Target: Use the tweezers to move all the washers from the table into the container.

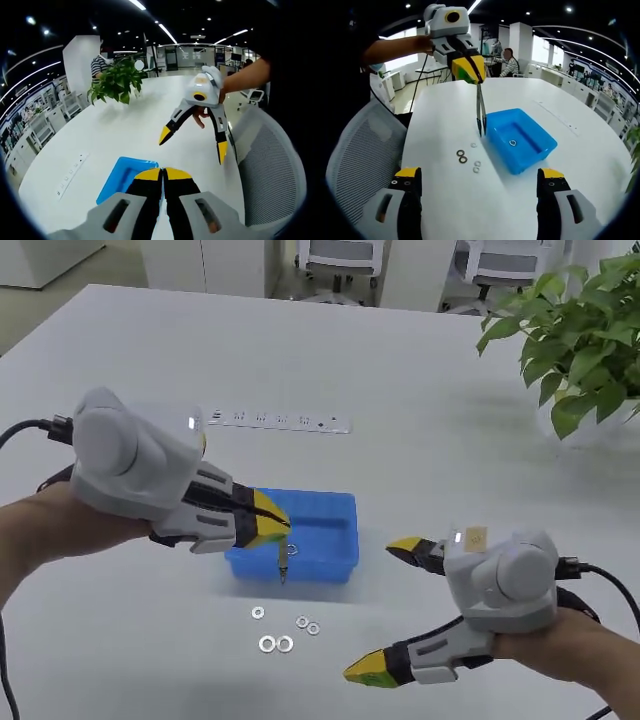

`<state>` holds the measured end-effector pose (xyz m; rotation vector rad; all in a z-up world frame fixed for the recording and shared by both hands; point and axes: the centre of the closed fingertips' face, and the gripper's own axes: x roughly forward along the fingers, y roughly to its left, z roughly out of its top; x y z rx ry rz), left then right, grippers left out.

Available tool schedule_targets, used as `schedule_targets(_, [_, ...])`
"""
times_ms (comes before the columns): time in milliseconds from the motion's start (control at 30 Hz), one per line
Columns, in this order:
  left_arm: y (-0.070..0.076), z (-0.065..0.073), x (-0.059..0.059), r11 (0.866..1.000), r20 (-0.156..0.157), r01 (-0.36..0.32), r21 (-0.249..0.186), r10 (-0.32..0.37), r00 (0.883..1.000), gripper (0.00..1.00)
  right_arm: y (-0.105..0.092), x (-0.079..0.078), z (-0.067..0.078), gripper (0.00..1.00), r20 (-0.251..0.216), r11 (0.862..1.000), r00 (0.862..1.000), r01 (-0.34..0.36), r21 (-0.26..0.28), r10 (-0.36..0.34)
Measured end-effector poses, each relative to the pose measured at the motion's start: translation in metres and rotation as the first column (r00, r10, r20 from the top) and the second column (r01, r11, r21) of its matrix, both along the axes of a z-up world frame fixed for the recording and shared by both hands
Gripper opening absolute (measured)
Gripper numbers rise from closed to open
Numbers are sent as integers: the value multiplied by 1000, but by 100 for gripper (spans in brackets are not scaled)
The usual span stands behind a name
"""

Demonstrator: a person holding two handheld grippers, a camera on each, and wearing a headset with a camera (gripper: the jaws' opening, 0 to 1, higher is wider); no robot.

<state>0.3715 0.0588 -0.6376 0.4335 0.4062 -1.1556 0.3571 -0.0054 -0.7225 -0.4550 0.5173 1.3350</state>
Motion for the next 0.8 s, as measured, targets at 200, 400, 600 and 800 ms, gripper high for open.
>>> schedule_targets(200, [-5,-8,-8,1000,-14,10,-1,-10,1000,5,0,-3,-4,97,-6,1000,1000,-6,-5,6])
schedule_targets(400, [-10,-15,-14,1000,-28,24,8,-24,999,5,2,-8,-7,95,-14,1000,1000,-20,-8,20])
schedule_targets(600, [-13,-20,-18,999,-41,31,8,-31,999,5,4,-12,-9,91,-13,999,999,-50,-8,50])
schedule_targets(800, [-14,-26,-22,999,-58,35,9,-34,998,5,6,-15,-12,89,-16,998,998,-67,-15,67])
